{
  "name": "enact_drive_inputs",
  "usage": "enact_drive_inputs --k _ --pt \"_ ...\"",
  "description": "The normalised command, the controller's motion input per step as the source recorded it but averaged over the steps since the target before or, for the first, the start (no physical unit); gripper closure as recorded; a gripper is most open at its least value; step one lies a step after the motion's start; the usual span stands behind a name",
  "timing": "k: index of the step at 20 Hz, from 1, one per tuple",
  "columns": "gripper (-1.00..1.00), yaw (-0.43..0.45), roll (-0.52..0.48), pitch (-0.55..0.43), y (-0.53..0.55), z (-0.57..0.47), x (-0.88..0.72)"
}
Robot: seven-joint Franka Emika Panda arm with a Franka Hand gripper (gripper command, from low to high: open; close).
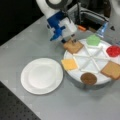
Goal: Ingredient selection for cheeseburger or sandwich
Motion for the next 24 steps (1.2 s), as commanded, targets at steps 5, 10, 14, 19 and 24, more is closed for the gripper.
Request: enact_drive_inputs --k 5,10,14,19,24 --pt "-1.0 0.004 0.097 -0.058 -0.14 -0.07 0.15" --pt "-1.0 0.011 0.089 -0.045 -0.12 -0.04 0.16" --pt "-1.0 0.012 0.082 -0.049 -0.11 -0.05 0.17" --pt "1.0 0.021 0.073 -0.045 -0.1 -0.05 0.15" --pt "1.0 0.024 0.065 -0.04 -0.12 -0.03 0.15"
